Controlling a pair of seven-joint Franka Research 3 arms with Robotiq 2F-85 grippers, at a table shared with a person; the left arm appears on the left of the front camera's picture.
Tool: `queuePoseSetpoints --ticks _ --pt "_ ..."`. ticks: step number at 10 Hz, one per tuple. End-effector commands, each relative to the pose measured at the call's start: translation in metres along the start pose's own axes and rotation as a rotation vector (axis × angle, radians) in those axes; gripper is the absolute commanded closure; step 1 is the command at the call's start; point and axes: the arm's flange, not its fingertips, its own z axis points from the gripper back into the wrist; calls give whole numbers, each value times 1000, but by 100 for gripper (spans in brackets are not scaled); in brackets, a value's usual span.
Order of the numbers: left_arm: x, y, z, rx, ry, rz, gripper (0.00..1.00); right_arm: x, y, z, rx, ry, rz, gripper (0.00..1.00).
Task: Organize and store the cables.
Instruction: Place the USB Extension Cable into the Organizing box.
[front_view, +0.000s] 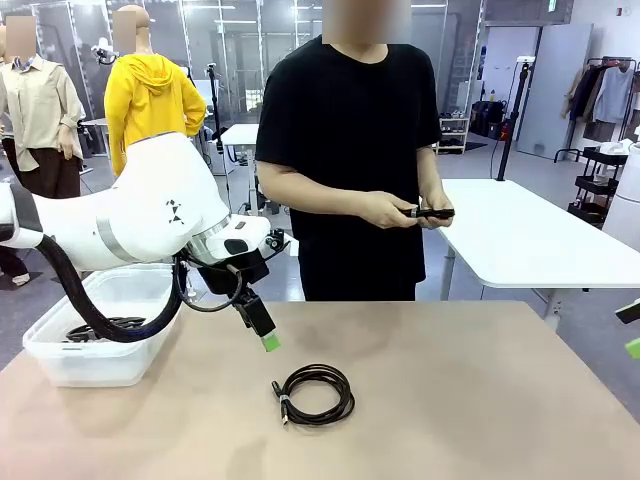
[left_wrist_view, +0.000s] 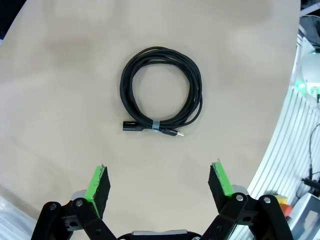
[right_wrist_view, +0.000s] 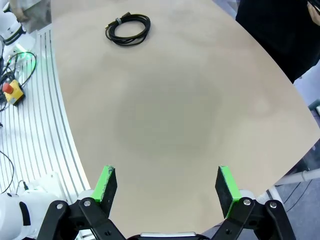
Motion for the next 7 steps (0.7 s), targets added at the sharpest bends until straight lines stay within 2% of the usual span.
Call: queuePoseSetpoints --ticks 1,2,3,5,6,7 --pt "0 0 0 0 0 0 0 3 -1 0 -1 -9 -16 0" --pt "6 -8 -8 45 6 46 0 3 -1 0 -1 -9 -16 0" --pt "7 -15 -13 41 9 96 0 3 -1 0 -1 -9 -16 0" --pt "8 -24 -21 64 11 341 0 3 -1 0 -1 -9 -16 0" --pt "10 -31 -33 85 32 503 0 3 -1 0 -1 -9 -16 0" --pt "10 -33 -41 133 64 572 0 3 -1 0 -1 -9 -16 0"
